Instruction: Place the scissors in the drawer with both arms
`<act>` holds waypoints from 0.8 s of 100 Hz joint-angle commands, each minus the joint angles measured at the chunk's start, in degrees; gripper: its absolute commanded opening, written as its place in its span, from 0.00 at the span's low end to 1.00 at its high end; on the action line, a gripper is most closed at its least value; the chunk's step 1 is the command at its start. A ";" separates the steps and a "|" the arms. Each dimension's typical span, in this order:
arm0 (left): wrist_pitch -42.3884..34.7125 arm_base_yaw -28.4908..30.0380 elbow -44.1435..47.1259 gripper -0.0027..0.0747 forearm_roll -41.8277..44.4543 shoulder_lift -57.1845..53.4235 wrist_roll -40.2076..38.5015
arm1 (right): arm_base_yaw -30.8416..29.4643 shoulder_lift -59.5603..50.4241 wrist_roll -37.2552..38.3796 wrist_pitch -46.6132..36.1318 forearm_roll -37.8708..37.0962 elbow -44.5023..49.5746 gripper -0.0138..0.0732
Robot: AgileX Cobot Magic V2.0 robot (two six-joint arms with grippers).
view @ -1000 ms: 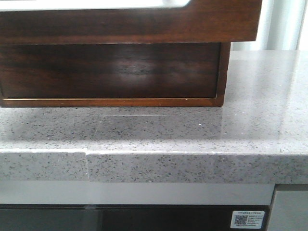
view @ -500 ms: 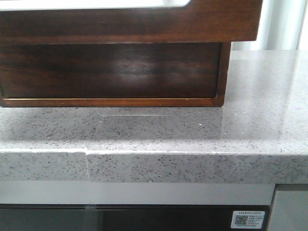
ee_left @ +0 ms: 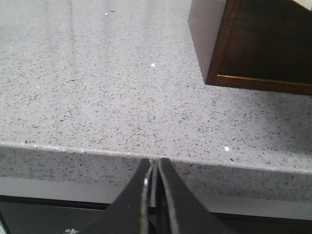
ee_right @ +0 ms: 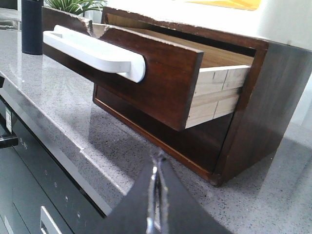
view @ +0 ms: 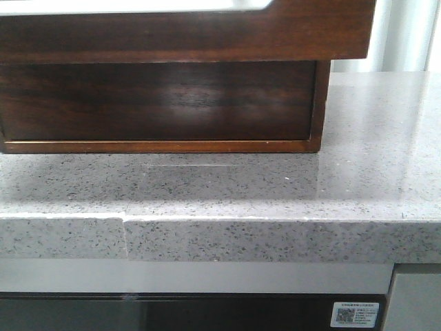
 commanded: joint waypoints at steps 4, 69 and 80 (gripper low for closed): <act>-1.16 0.04 1.36 0.01 -0.09 -1.67 -0.65 | -0.11 -0.56 0.22 -4.40 0.65 -1.19 0.09; -1.16 0.04 1.36 0.01 -0.09 -1.67 -0.65 | -23.18 -0.59 45.21 -6.94 -25.79 4.46 0.09; -1.16 0.04 1.36 0.01 -0.09 -1.67 -0.65 | -27.76 -0.69 55.62 -16.21 -33.75 9.58 0.09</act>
